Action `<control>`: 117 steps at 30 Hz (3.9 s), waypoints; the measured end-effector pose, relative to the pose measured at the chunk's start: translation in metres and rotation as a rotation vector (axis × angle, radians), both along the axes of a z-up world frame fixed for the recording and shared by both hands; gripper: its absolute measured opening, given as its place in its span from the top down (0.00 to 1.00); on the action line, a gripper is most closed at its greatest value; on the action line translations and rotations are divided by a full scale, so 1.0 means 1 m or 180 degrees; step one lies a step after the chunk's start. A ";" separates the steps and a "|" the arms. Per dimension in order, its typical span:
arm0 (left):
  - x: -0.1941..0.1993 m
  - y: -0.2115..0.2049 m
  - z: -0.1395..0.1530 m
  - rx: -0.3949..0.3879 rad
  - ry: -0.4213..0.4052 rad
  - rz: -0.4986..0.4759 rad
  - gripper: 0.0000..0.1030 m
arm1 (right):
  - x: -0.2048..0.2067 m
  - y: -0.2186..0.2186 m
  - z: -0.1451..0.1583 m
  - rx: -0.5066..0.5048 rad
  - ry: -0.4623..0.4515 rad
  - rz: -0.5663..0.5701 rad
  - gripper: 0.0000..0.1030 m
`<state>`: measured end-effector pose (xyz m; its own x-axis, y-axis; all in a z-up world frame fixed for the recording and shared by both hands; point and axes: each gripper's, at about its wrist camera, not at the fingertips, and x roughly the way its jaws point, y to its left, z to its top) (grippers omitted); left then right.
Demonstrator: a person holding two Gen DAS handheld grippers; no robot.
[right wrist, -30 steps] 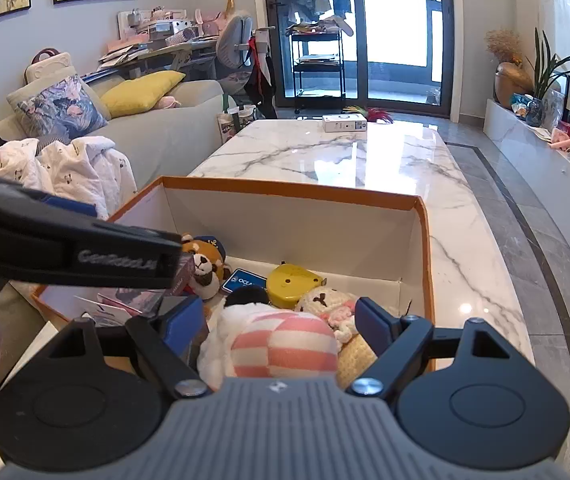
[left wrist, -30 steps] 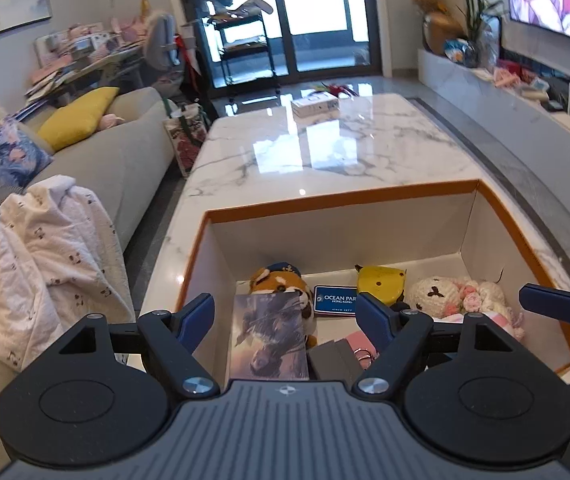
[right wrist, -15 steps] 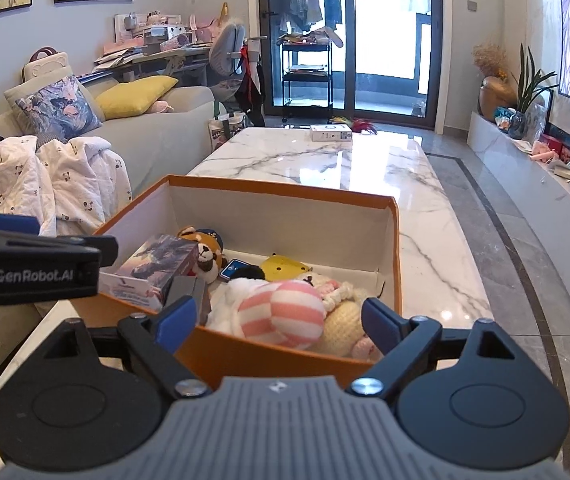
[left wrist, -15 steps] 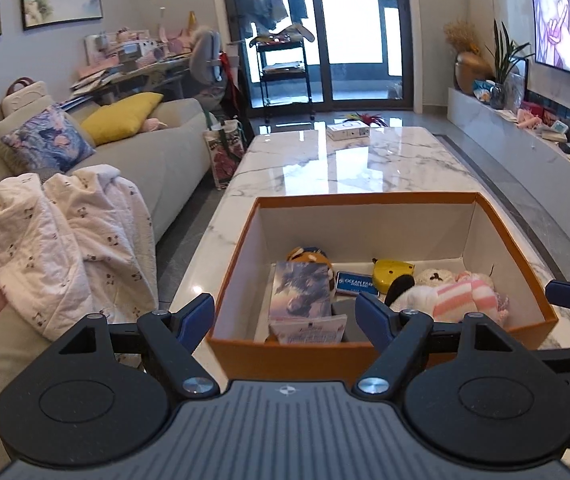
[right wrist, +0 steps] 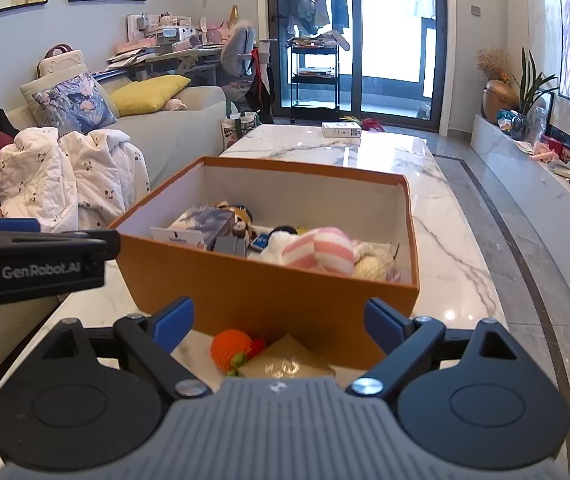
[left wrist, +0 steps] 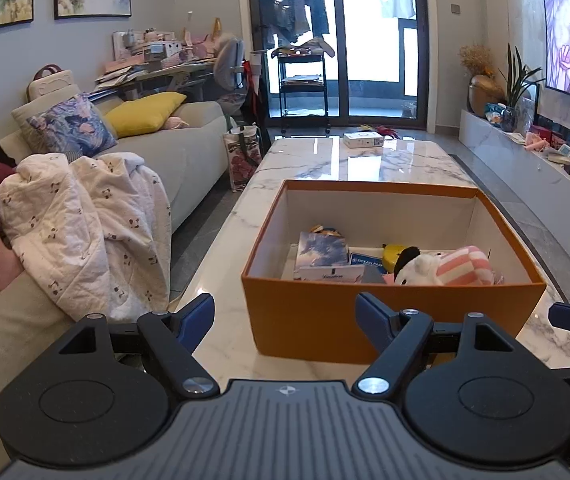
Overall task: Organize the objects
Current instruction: 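Withdraw both tools from the orange box toward the remaining items, then move the left tool to the orange crocheted fruit while the right tool approaches the gold gift box, then close the left tool on the crocheted fruit while the right tool grasps the gold box, then lift the crocheted fruit and gold box and carry both over the orange box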
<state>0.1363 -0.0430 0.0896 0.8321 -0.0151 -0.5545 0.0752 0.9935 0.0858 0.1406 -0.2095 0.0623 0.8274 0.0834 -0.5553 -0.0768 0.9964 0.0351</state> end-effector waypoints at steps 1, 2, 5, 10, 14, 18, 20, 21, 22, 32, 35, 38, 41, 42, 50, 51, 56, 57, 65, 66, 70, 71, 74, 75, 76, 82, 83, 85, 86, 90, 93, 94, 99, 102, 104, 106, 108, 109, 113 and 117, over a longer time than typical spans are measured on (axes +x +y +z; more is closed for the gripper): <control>-0.001 0.001 -0.001 0.0008 0.0006 0.0003 0.11 | -0.002 0.001 -0.001 0.0000 0.0007 -0.0006 0.10; -0.003 0.003 -0.002 0.0019 0.0008 -0.0002 0.11 | -0.003 0.001 -0.002 0.0001 0.0017 -0.0014 0.10; -0.007 0.003 -0.006 0.0034 0.0002 -0.0037 0.11 | -0.007 0.001 -0.006 -0.0002 0.0043 -0.0023 0.10; -0.012 0.000 -0.018 0.0041 -0.0012 -0.0222 0.11 | -0.013 -0.005 -0.013 -0.0076 0.0087 -0.0051 0.08; -0.005 -0.005 -0.037 0.0031 0.0132 -0.0376 0.11 | -0.010 -0.017 -0.025 -0.0105 0.0176 -0.0081 0.06; 0.008 -0.008 -0.060 -0.0039 0.0251 -0.0478 0.11 | 0.000 -0.027 -0.044 -0.0060 0.0257 -0.0121 0.05; 0.015 -0.012 -0.071 -0.0092 0.0299 -0.0587 0.12 | 0.006 -0.027 -0.052 -0.0055 0.0300 -0.0056 0.05; 0.019 -0.015 -0.074 -0.0084 0.0349 -0.0604 0.12 | 0.008 -0.026 -0.054 -0.0064 0.0327 -0.0013 0.05; 0.022 -0.018 -0.078 -0.0092 0.0348 -0.0634 0.11 | 0.010 -0.025 -0.056 -0.0100 0.0348 0.0000 0.06; 0.051 -0.037 -0.096 -0.0387 0.0581 -0.0778 0.11 | 0.016 -0.030 -0.060 -0.0338 0.0422 0.0202 0.05; 0.059 -0.042 -0.106 -0.0292 0.0715 -0.0738 0.05 | 0.019 -0.032 -0.061 -0.0355 0.0438 0.0244 0.05; 0.059 -0.041 -0.107 -0.0281 0.0715 -0.0678 0.02 | 0.022 -0.032 -0.062 -0.0363 0.0442 0.0283 0.05; 0.056 -0.034 -0.107 -0.0189 0.0669 -0.0585 0.00 | 0.024 -0.029 -0.066 -0.0361 0.0461 0.0317 0.05; 0.054 -0.030 -0.107 -0.0134 0.0652 -0.0527 0.00 | 0.026 -0.028 -0.068 -0.0367 0.0477 0.0330 0.05; 0.043 0.009 -0.093 -0.0241 0.1032 -0.0344 0.00 | 0.025 -0.016 -0.074 -0.0402 0.0547 0.0400 0.04; 0.042 0.010 -0.093 -0.0252 0.0993 -0.0364 0.00 | 0.025 -0.016 -0.075 -0.0401 0.0548 0.0398 0.04; 0.052 -0.003 -0.099 -0.0426 0.1019 -0.0548 0.00 | 0.031 -0.015 -0.079 -0.0389 0.0523 0.0356 0.04; 0.053 -0.008 -0.103 -0.0415 0.1048 -0.0573 0.00 | 0.033 -0.015 -0.080 -0.0396 0.0507 0.0363 0.04; 0.060 -0.004 -0.122 -0.0213 0.1158 -0.0353 0.03 | 0.054 -0.006 -0.100 -0.0571 0.0376 0.0608 0.04; 0.060 -0.002 -0.122 -0.0228 0.1151 -0.0338 0.03 | 0.056 -0.005 -0.101 -0.0557 0.0362 0.0629 0.04; 0.059 0.001 -0.121 -0.0180 0.1110 -0.0285 0.17 | 0.063 -0.005 -0.107 -0.0399 0.0469 0.0700 0.07; 0.058 0.001 -0.120 -0.0148 0.1086 -0.0270 0.26 | 0.064 -0.005 -0.109 -0.0392 0.0492 0.0705 0.17; 0.056 0.002 -0.119 -0.0143 0.1048 -0.0247 0.40 | 0.065 -0.009 -0.111 -0.0234 0.0574 0.0668 0.24; 0.057 0.003 -0.119 -0.0160 0.1053 -0.0260 0.40 | 0.064 -0.009 -0.110 -0.0228 0.0579 0.0659 0.24; 0.056 0.004 -0.119 -0.0165 0.1056 -0.0272 0.41 | 0.063 -0.009 -0.111 -0.0242 0.0584 0.0657 0.24; 0.054 -0.001 -0.116 -0.0189 0.1094 -0.0364 0.43 | 0.053 -0.013 -0.110 -0.0252 0.0600 0.0640 0.24; 0.053 -0.001 -0.116 -0.0194 0.1103 -0.0376 0.43 | 0.052 -0.013 -0.110 -0.0256 0.0609 0.0635 0.25; 0.051 -0.002 -0.115 -0.0193 0.1118 -0.0386 0.43 | 0.050 -0.015 -0.109 -0.0241 0.0616 0.0641 0.25; 0.050 -0.003 -0.114 -0.0200 0.1113 -0.0385 0.43 | 0.048 -0.016 -0.108 -0.0241 0.0611 0.0631 0.25; 0.038 -0.008 -0.104 -0.0131 0.1008 -0.0439 0.43 | 0.039 -0.019 -0.100 -0.0222 0.0554 0.0586 0.25; 0.030 -0.011 -0.096 -0.0074 0.0916 -0.0471 0.43 | 0.030 -0.021 -0.091 -0.0219 0.0498 0.0546 0.25; 0.027 -0.012 -0.092 -0.0065 0.0875 -0.0479 0.43 | 0.027 -0.021 -0.088 -0.0214 0.0476 0.0538 0.25; 0.017 -0.012 -0.072 -0.0033 0.0652 -0.0509 0.43 | 0.010 -0.022 -0.068 -0.0176 0.0334 0.0510 0.25; 0.013 -0.013 -0.057 -0.0074 0.0510 -0.0544 0.43 | 0.001 -0.021 -0.053 -0.0187 0.0224 0.0526 0.25; 0.012 -0.015 -0.047 -0.0074 0.0400 -0.0551 0.43 | -0.003 -0.021 -0.042 -0.0186 0.0139 0.0525 0.25; 0.014 -0.017 -0.038 -0.0083 0.0298 -0.0554 0.43 | -0.003 -0.021 -0.029 -0.0175 0.0039 0.0504 0.25; 0.018 -0.020 -0.030 -0.0060 0.0206 -0.0547 0.43 | -0.001 -0.021 -0.019 -0.0169 -0.0049 0.0481 0.25; 0.022 -0.023 -0.026 -0.0035 0.0168 -0.0548 0.43 | 0.001 -0.021 -0.013 -0.0178 -0.0097 0.0473 0.25; 0.047 -0.027 -0.011 -0.0089 0.0072 -0.0507 0.43 | 0.028 -0.020 0.008 -0.0216 -0.0226 0.0424 0.25; 0.086 -0.036 -0.004 0.0001 -0.0001 -0.0442 0.43 | 0.062 -0.023 0.021 -0.0151 -0.0274 0.0372 0.25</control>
